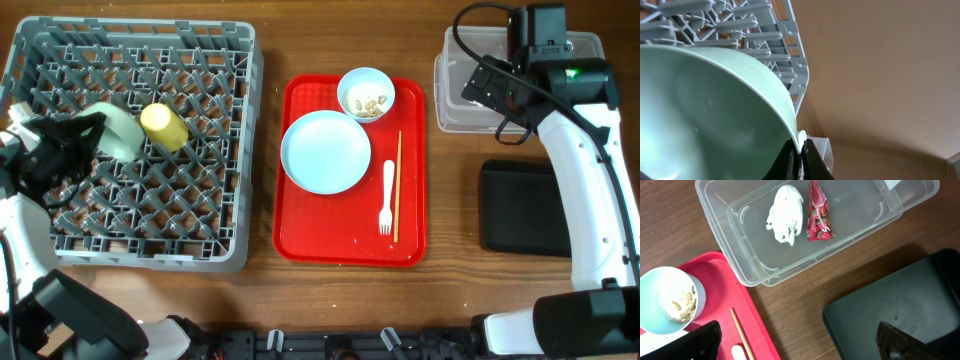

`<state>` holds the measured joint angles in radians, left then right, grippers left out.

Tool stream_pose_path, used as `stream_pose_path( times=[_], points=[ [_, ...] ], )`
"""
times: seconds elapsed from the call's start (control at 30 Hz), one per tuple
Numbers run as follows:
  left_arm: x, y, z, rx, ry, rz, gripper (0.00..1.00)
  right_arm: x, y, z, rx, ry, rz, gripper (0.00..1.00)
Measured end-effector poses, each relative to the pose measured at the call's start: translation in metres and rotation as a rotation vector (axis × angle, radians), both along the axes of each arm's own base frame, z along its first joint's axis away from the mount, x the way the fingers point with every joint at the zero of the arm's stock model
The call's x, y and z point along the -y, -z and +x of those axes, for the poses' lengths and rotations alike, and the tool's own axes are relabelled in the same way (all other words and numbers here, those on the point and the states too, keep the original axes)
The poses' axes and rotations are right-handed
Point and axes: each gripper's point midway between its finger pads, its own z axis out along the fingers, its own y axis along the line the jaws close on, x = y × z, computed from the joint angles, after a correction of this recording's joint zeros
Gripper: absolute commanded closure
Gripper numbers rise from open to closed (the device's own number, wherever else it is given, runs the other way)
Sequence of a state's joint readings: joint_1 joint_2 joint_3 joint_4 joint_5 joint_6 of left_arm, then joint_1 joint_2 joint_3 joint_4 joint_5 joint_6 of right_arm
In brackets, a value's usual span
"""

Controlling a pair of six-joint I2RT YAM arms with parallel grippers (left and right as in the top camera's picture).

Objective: Sort waste into correct bins and load items into the dishwasher rack
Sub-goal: 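Lower the green saucer into the rack and open the left gripper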

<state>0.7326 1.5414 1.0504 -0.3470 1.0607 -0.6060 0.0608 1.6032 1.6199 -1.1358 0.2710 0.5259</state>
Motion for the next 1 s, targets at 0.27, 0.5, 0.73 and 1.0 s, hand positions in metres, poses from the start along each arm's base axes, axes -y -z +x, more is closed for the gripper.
stream_pose_path(
  times=[0.27,0.5,0.73,1.0],
  points=[
    [0.013,0.002,0.005,-0.009,0.029,0.009,0.96,0.000,0.000,0.000,0.000,0.000,0.000,0.00],
    [0.014,0.010,0.003,-0.033,0.037,-0.001,0.96,0.000,0.000,0.000,0.000,0.000,0.000,0.00],
    [0.024,0.019,-0.005,-0.065,0.085,-0.035,0.96,0.000,0.000,0.000,0.000,0.000,0.000,0.00],
    [0.000,0.026,-0.022,-0.101,0.017,-0.076,0.96,0.000,0.000,0.000,0.000,0.000,0.000,0.00]
  ],
)
